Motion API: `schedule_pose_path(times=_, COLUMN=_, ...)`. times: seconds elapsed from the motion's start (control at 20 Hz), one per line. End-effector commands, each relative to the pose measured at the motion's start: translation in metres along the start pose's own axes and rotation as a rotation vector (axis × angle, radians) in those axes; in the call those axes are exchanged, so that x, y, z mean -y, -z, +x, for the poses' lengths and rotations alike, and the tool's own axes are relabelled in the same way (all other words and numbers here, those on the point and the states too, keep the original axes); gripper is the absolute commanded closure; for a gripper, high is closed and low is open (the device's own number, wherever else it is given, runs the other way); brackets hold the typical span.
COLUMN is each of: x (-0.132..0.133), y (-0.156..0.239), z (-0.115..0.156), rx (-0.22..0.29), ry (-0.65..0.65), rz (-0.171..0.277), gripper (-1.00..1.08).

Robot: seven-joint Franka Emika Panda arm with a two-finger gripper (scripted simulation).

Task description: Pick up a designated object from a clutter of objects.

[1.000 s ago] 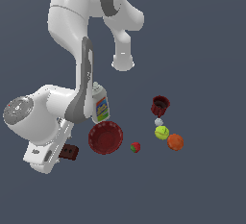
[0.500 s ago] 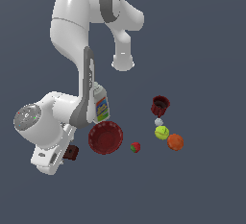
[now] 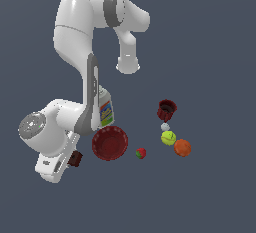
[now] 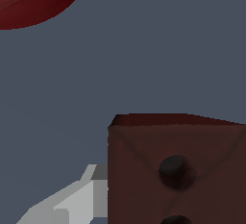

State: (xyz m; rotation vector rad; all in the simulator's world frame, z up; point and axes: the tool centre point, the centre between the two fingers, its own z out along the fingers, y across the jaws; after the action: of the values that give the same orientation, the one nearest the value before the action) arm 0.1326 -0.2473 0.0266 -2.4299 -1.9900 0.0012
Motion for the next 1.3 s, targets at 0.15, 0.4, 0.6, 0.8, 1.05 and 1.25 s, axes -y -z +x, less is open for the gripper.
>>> schedule_pose_path(times=0.15, x=0.000, y=0.000, z=0.000, rx=0.000, ry=0.000, rz=-0.001, gripper=1.08)
schedule_pose_path(times=0.4, x=0.000, y=0.000, z=0.000, rx=0.000, ry=0.000, rz=0.000, gripper=1.08)
schedule_pose_path(times=0.6, x=0.002, y=0.003, z=0.002, rx=0.000, ry=0.000, rz=0.000, gripper=1.08)
schedule_pose_path(times=0.8, x=0.006, y=0.010, z=0.007, rx=0.000, ry=0.000, rz=0.000, gripper=1.08)
schedule_pose_path(times=1.05, x=0.016, y=0.026, z=0.019, rx=0.001, ry=0.000, rz=0.000, gripper=1.08)
schedule_pose_path(times=1.25, x=0.028, y=0.045, z=0.033, rx=0.002, ry=0.000, rz=0.001, gripper=1.08)
